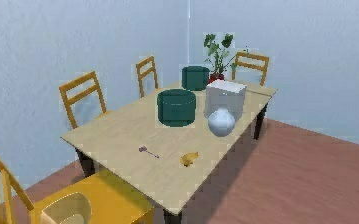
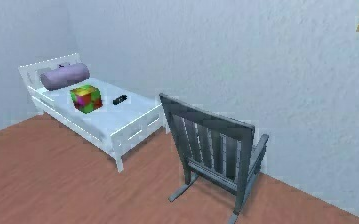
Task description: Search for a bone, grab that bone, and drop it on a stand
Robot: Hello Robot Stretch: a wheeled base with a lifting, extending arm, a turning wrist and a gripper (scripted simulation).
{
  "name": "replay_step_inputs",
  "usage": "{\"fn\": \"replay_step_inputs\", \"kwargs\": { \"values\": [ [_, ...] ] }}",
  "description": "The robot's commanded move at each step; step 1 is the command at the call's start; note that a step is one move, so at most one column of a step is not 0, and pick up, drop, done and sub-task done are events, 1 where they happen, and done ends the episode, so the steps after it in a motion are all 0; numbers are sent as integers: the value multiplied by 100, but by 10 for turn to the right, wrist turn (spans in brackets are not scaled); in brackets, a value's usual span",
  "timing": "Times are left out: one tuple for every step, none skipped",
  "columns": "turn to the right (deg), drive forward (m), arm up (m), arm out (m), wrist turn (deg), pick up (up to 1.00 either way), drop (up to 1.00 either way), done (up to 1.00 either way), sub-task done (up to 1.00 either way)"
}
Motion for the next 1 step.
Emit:
{"fn": "replay_step_inputs", "kwargs": {
  "values": [
    [120,0,0,0,0,0,0,0,0]
  ]
}}
